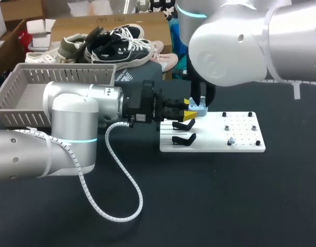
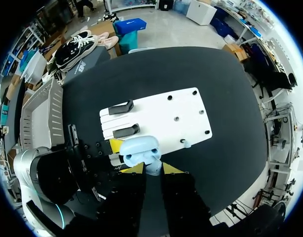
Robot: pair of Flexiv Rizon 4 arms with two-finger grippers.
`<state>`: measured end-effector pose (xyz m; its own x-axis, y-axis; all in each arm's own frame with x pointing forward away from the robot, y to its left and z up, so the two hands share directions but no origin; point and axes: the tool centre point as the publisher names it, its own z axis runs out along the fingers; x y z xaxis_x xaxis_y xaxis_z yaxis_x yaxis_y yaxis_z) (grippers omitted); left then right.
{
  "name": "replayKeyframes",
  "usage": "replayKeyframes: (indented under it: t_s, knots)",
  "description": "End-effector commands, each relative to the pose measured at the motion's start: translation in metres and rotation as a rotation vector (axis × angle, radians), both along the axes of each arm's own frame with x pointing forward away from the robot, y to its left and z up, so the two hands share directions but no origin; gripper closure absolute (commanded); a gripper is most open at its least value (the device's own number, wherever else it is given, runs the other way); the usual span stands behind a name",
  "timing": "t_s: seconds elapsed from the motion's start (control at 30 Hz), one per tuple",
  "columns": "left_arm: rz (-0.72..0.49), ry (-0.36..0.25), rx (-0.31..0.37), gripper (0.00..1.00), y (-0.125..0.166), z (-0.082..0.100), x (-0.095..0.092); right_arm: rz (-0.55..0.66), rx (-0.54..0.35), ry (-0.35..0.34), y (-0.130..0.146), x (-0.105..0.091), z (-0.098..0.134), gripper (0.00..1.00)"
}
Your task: Pick up each earbud case from the left stands, insert the matching earbuds, close the lid, and place the case in the box.
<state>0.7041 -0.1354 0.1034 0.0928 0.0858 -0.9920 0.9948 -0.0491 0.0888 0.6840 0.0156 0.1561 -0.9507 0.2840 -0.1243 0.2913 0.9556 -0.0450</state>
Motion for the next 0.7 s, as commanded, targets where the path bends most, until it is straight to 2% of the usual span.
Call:
replayKeyframes:
  t_s: [0.03, 0.7]
  knots:
    - [0.006, -0.002, -0.001, 1.00, 0.0000, -0.0001, -0.0017, 0.002, 0.001, -0.002, 0.0003, 0.0007, -0.0005, 1.00]
    - [0.006, -0.002, -0.001, 1.00, 0.0000, -0.0001, -0.0017, 0.023, -0.013, 0.016, 0.0009, 0.0067, -0.0057, 1.00]
